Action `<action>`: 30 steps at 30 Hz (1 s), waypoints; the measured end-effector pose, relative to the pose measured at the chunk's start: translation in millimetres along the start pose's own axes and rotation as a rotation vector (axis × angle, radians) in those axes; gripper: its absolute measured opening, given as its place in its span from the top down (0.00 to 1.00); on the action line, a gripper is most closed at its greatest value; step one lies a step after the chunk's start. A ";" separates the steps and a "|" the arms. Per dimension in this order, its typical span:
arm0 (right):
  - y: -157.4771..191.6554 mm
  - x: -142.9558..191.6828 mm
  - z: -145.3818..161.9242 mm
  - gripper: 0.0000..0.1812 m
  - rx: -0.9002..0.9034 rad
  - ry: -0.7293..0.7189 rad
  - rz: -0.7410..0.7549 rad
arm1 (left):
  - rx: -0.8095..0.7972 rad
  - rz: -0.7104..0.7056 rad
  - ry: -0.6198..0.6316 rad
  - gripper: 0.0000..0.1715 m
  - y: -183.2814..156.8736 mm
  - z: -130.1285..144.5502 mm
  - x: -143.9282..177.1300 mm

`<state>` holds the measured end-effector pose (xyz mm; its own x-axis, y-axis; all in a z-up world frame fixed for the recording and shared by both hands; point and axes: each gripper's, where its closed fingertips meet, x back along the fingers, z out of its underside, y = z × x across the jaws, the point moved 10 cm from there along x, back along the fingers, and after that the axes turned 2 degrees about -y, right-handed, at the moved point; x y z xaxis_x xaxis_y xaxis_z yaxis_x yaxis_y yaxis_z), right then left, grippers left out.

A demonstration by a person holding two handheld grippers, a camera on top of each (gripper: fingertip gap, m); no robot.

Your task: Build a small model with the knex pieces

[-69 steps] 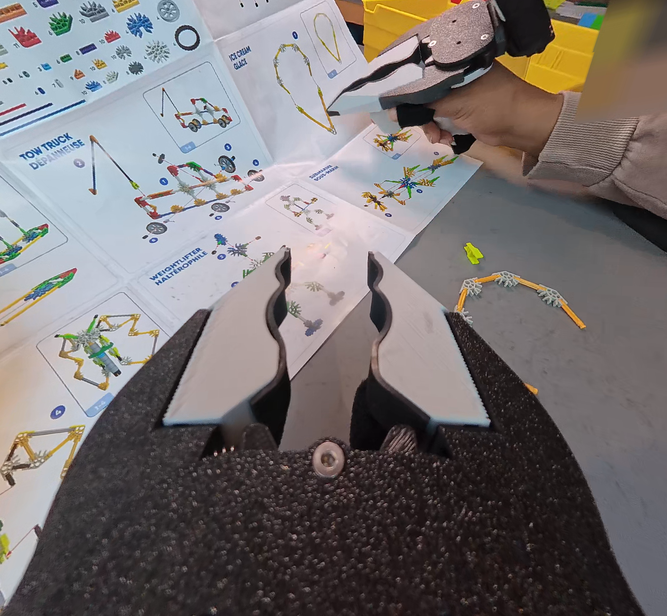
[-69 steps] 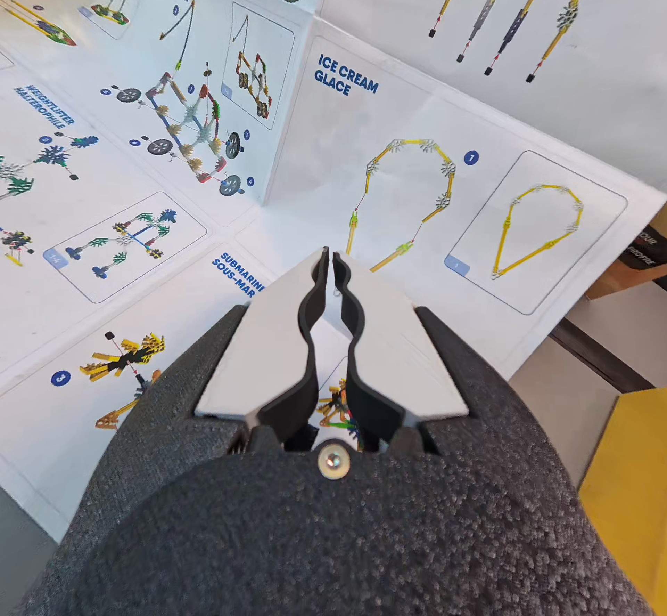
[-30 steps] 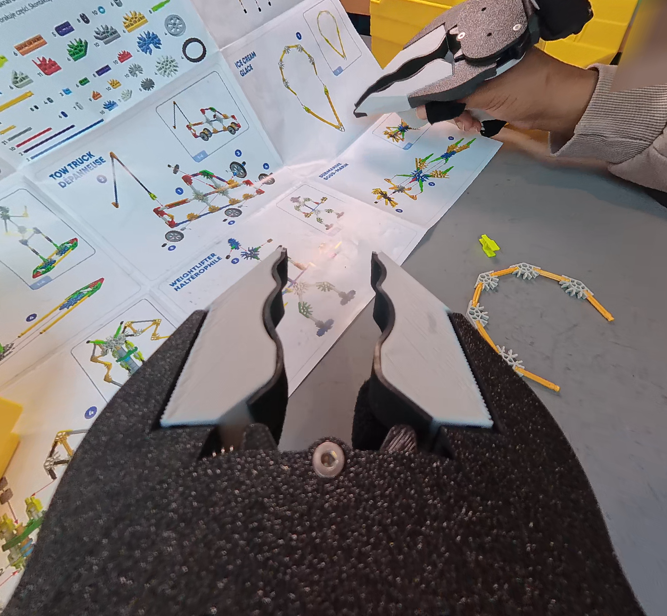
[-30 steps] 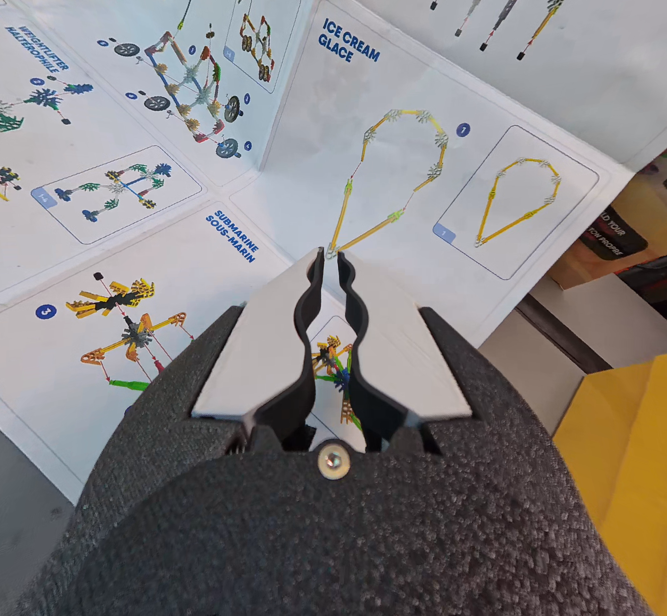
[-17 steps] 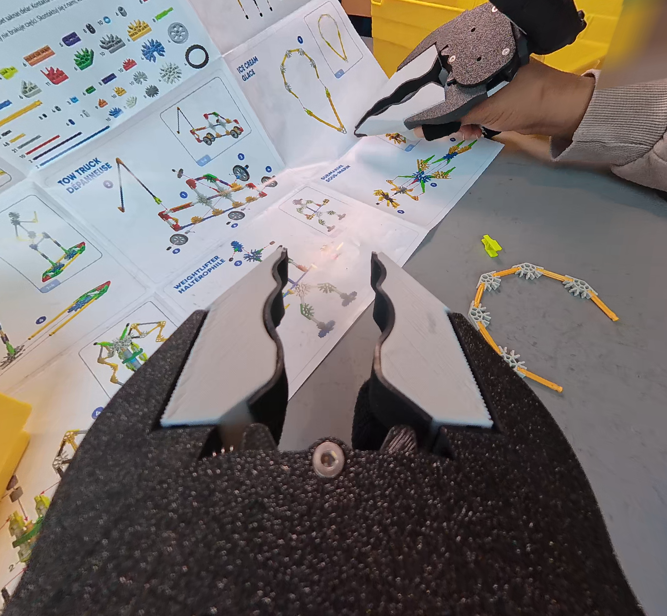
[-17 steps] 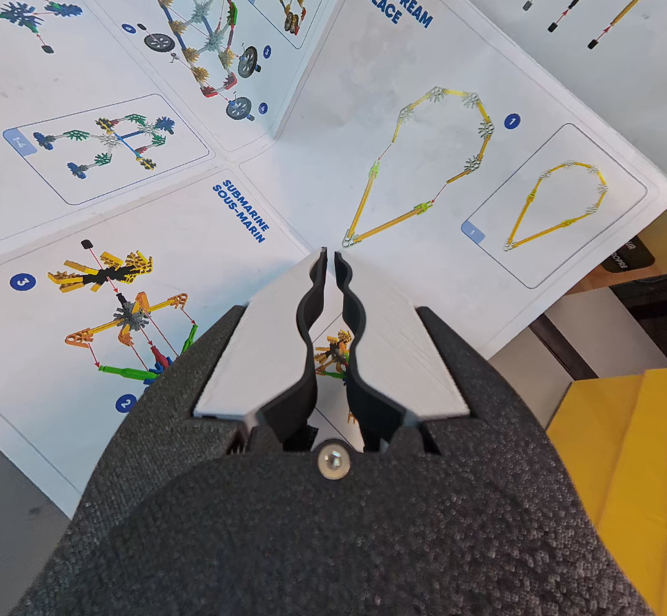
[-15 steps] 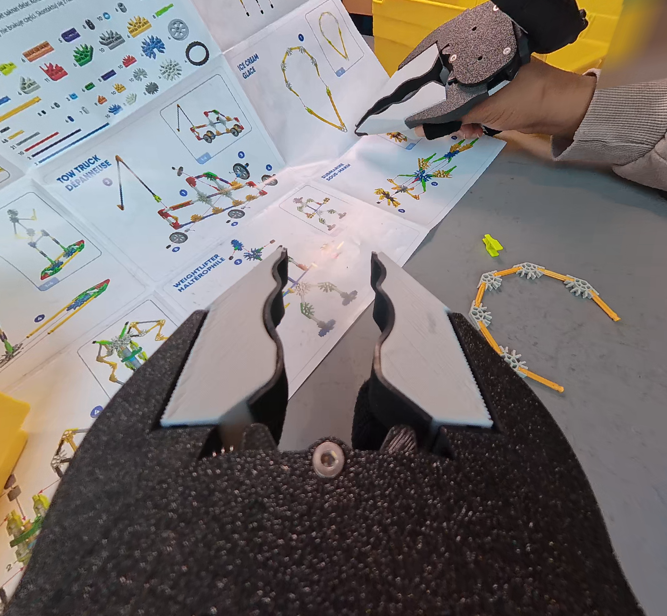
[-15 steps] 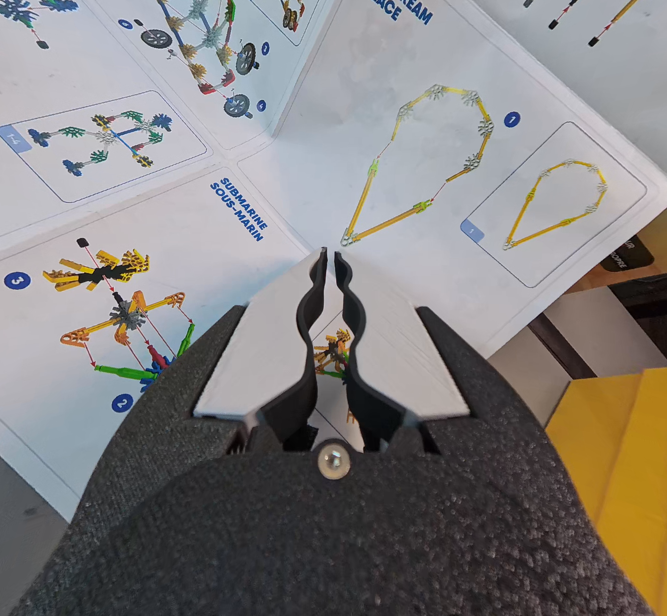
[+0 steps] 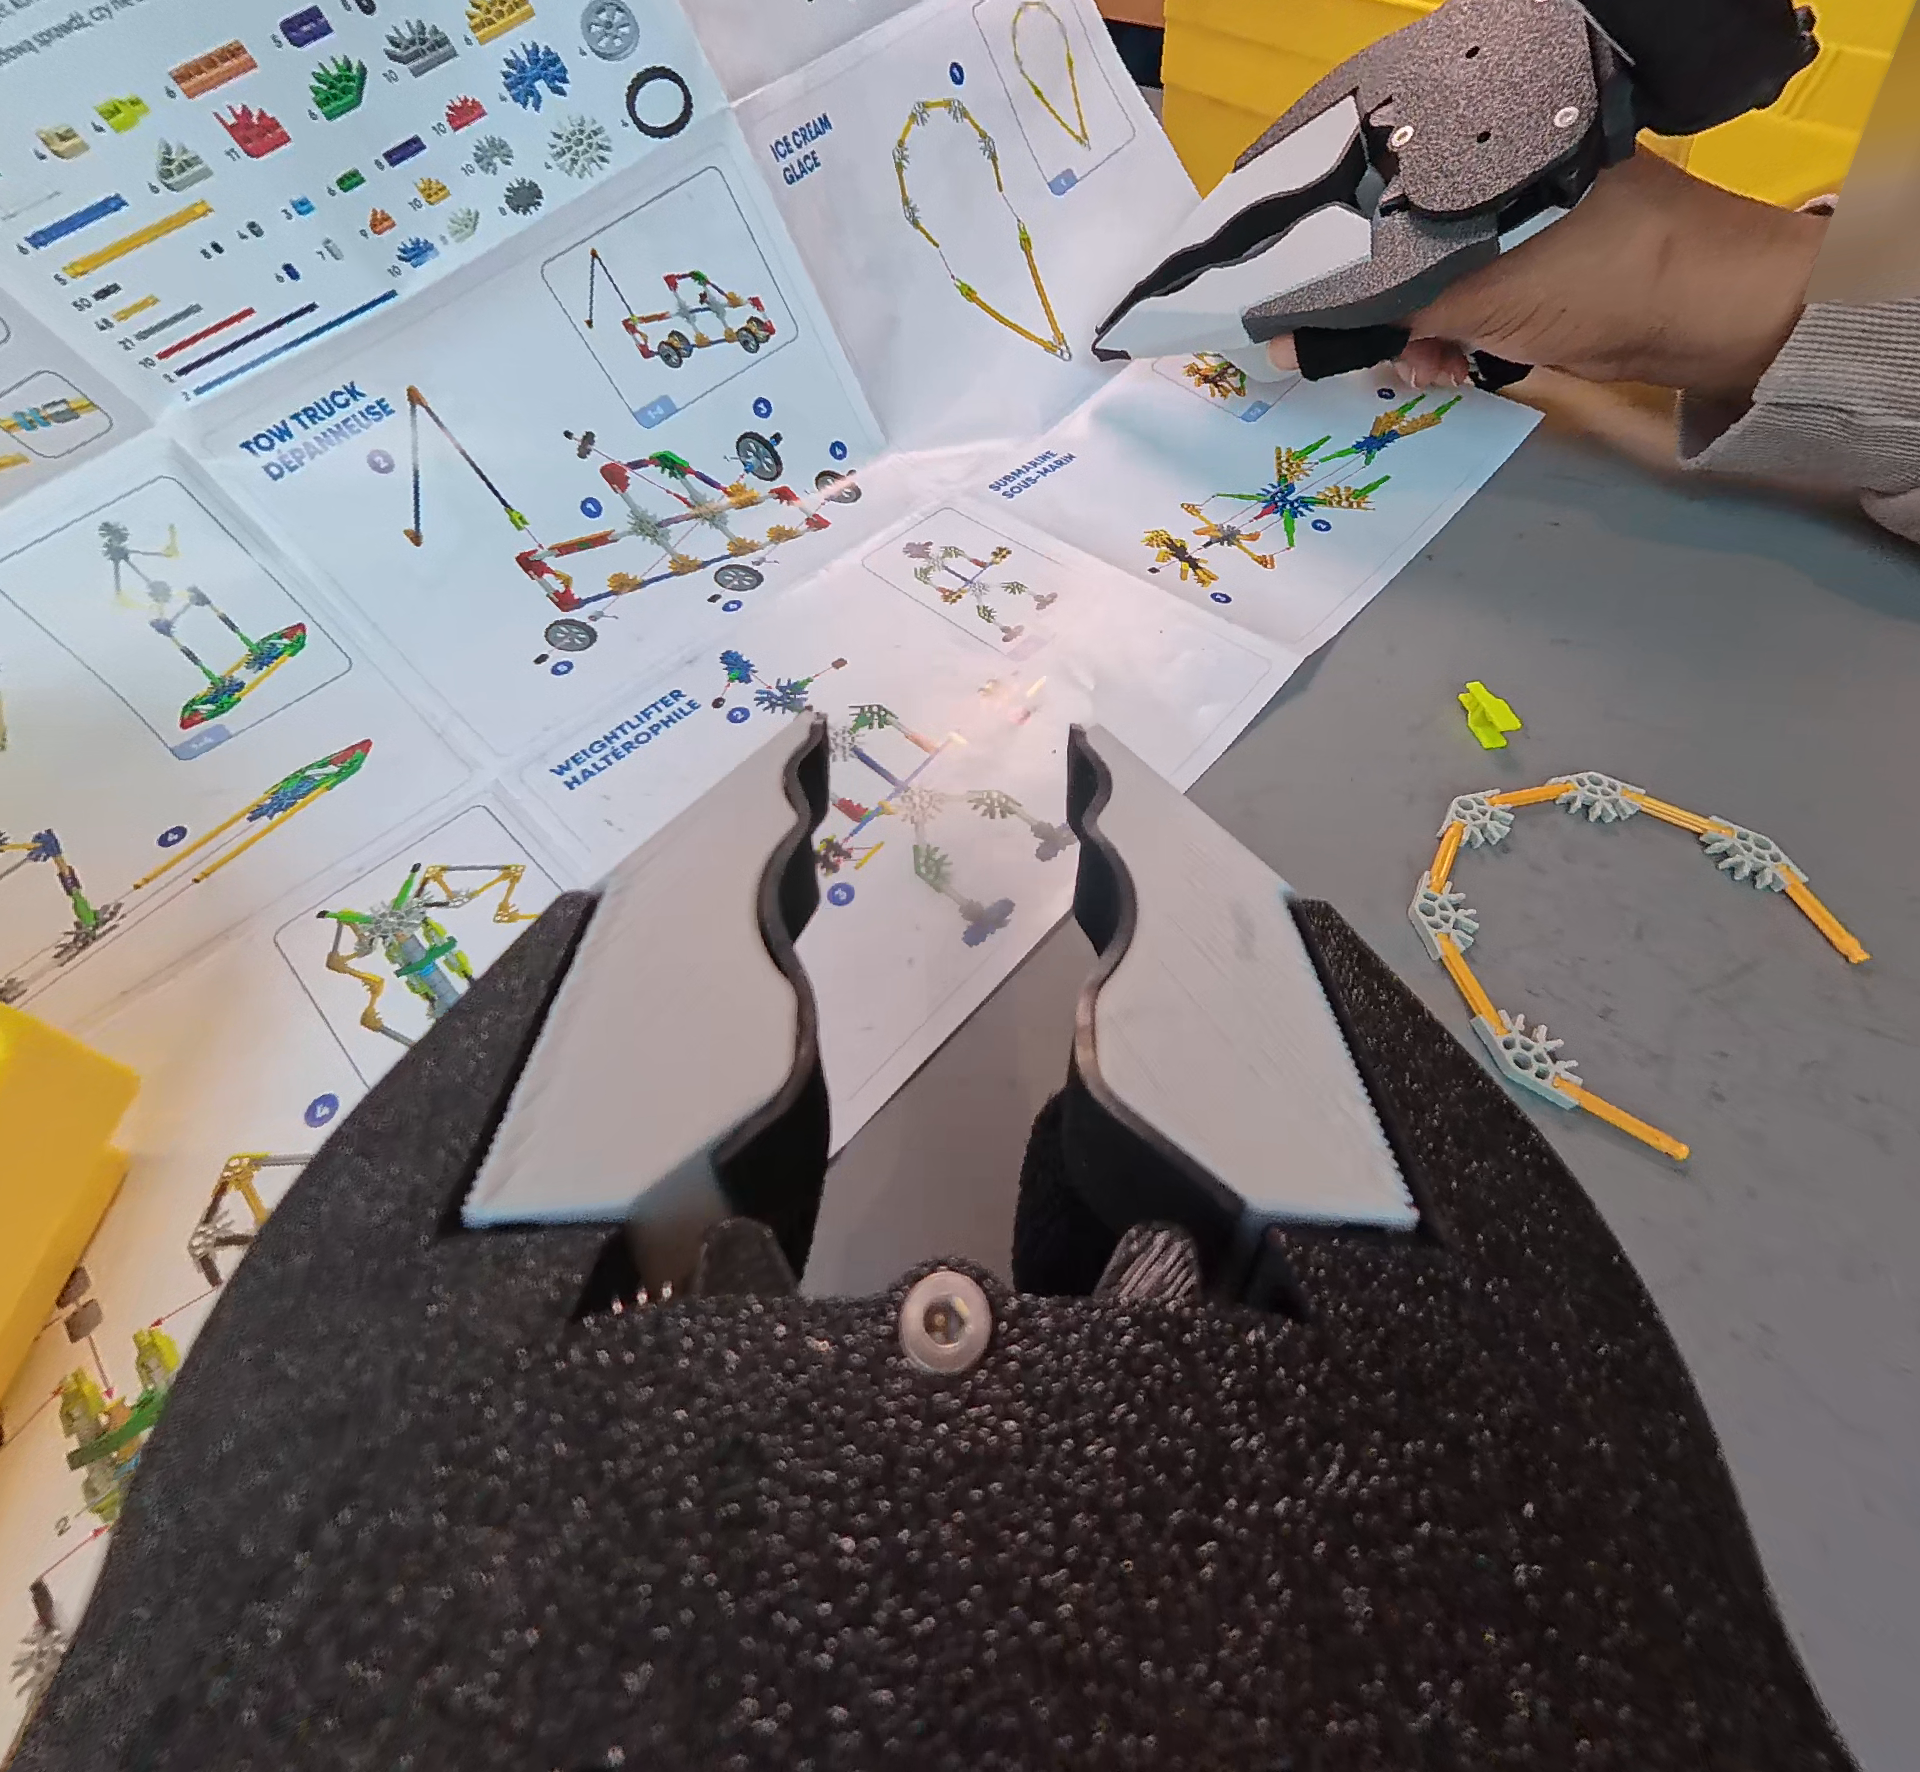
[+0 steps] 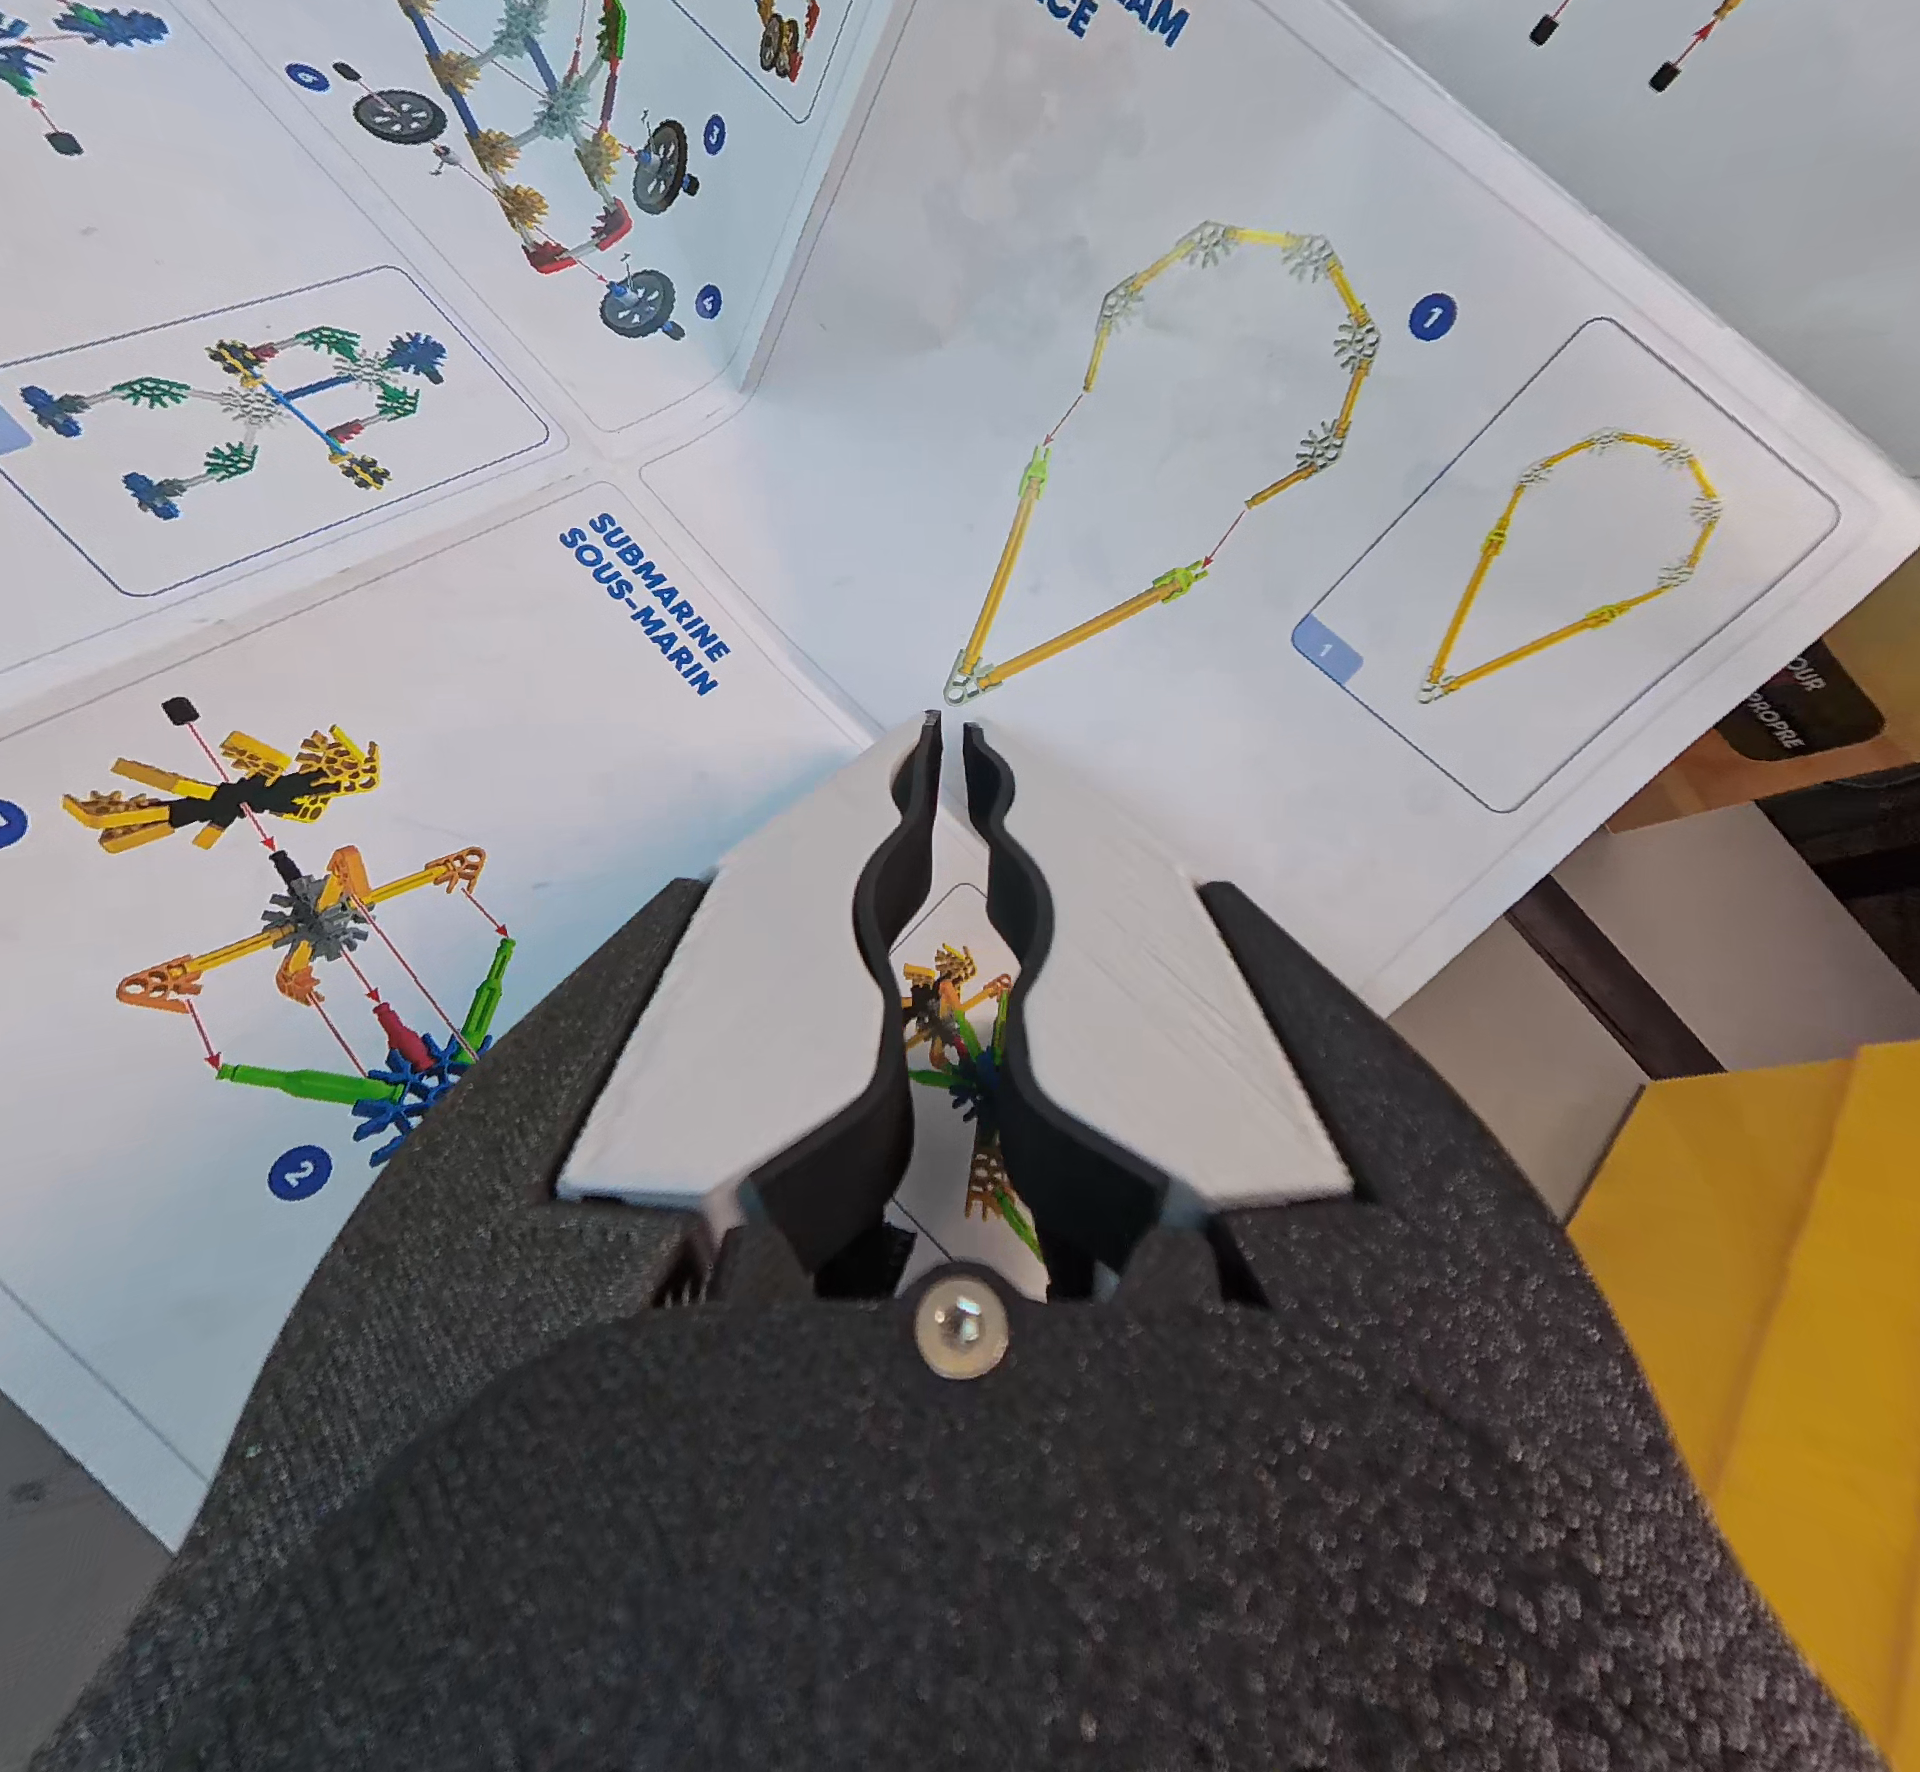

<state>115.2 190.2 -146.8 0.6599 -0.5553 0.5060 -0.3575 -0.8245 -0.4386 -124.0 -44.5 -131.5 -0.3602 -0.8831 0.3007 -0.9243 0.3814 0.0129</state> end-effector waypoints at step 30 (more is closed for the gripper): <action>3.7 2.0 -0.6 0.99 0.036 -0.009 0.052 | -0.055 0.004 0.051 0.73 -13.3 0.3 -11.0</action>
<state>114.7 186.0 -147.0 0.6467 -0.5963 0.4755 -0.3678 -0.7900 -0.4906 -107.8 -39.9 -135.3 -0.3554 -0.8669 0.3494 -0.9141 0.4004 0.0636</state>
